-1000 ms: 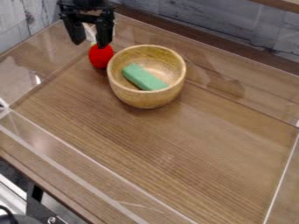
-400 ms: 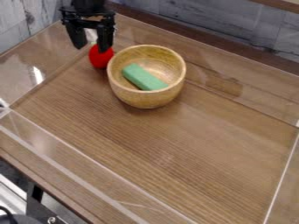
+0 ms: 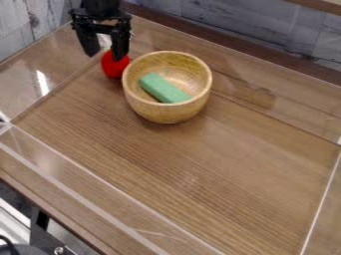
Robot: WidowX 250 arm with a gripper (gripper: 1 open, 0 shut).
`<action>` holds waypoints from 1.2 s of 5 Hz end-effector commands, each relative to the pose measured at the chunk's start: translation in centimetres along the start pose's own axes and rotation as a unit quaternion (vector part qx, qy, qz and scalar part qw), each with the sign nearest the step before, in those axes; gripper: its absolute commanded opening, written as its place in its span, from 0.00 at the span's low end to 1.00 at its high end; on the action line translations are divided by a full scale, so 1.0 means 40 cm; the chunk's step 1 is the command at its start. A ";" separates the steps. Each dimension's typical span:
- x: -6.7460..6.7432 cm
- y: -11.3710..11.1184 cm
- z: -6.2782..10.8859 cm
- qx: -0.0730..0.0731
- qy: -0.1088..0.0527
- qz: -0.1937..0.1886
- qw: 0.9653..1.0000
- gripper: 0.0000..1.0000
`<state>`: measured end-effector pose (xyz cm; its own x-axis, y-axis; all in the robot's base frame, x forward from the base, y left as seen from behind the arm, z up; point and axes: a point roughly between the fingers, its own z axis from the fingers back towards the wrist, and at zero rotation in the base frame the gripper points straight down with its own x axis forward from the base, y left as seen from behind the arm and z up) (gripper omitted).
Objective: Move the red fruit to the right side of the table
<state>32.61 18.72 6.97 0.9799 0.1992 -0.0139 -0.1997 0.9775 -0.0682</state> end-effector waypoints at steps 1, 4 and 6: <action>0.020 0.014 0.043 0.011 -0.032 -0.001 0.999 1.00; 0.026 0.016 0.035 0.010 -0.038 0.003 0.999 1.00; 0.028 0.018 0.018 0.013 -0.037 0.007 0.999 0.00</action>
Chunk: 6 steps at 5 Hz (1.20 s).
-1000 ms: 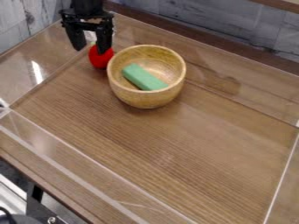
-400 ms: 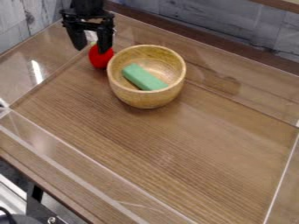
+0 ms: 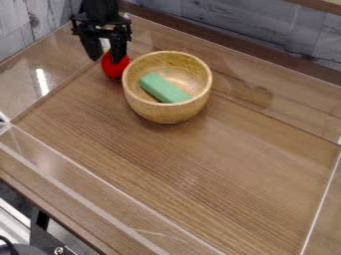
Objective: Move the red fruit to the right side of the table
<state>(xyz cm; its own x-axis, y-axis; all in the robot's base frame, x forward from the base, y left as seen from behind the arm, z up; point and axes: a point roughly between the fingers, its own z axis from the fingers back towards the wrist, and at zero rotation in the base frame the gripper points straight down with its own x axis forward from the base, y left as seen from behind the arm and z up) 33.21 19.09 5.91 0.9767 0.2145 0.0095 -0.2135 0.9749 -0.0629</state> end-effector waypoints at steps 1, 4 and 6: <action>0.011 0.009 0.070 0.008 -0.032 0.003 0.999 0.00; -0.021 -0.079 0.264 -0.023 -0.089 -0.005 0.996 0.00; -0.112 -0.265 0.256 -0.040 -0.075 -0.071 0.994 0.00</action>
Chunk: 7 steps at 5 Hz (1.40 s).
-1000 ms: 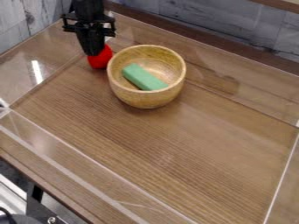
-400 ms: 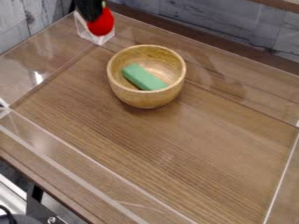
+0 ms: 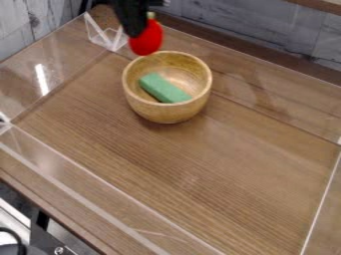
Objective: Move the red fruit to the right side of the table
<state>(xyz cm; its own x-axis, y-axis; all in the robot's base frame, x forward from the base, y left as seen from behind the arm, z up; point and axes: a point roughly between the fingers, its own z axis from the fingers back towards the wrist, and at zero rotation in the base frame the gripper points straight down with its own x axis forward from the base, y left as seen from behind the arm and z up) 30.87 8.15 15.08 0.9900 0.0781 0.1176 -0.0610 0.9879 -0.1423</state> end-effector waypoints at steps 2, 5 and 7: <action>-0.086 -0.183 0.015 -0.011 -0.011 -0.058 0.998 0.00; -0.216 -0.387 -0.118 -0.015 0.023 -0.101 0.994 0.00; -0.251 -0.405 -0.206 -0.013 0.030 -0.103 0.994 0.00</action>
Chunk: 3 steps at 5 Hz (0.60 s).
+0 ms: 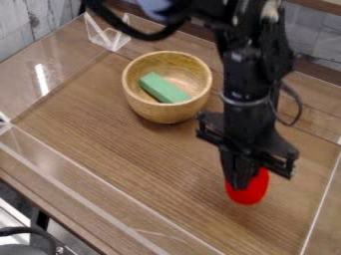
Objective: Move the red fruit to the right side of the table
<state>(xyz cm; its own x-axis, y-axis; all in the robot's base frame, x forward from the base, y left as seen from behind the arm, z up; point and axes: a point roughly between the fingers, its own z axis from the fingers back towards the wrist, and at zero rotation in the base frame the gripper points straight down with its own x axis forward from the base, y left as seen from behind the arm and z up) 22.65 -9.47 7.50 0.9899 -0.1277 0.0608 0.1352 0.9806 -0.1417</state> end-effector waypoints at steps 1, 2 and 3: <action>0.006 -0.007 -0.015 -0.004 -0.011 -0.015 1.000 1.00; 0.005 -0.007 -0.028 -0.004 -0.010 -0.019 1.000 1.00; 0.007 -0.010 -0.032 -0.002 -0.014 -0.021 1.000 1.00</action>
<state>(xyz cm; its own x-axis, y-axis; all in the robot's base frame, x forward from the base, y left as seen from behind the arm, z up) 22.64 -9.92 5.85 0.9849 -0.1580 0.0713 0.1668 0.9759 -0.1408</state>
